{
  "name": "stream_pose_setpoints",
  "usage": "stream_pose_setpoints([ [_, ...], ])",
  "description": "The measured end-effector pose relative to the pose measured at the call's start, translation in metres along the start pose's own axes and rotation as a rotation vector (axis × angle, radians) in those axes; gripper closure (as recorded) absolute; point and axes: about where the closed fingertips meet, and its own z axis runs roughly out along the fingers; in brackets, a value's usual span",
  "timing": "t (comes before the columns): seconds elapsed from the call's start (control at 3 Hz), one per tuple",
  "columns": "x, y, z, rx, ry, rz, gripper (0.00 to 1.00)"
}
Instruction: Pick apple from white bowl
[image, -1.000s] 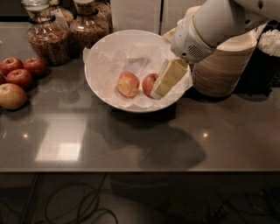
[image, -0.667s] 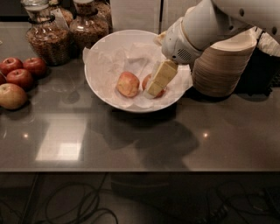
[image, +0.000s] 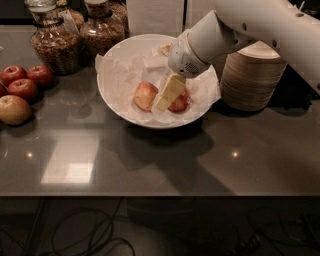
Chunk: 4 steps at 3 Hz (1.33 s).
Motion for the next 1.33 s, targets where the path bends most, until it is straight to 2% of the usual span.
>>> stream_pose_setpoints([
  [0.67,0.000,0.002,0.030,-0.036,0.003,-0.036,0.09],
  [1.0,0.001,0.006,0.037,-0.044,0.010,-0.042,0.20],
  [1.33,0.002,0.007,0.039,-0.047,0.014,-0.042,0.19],
])
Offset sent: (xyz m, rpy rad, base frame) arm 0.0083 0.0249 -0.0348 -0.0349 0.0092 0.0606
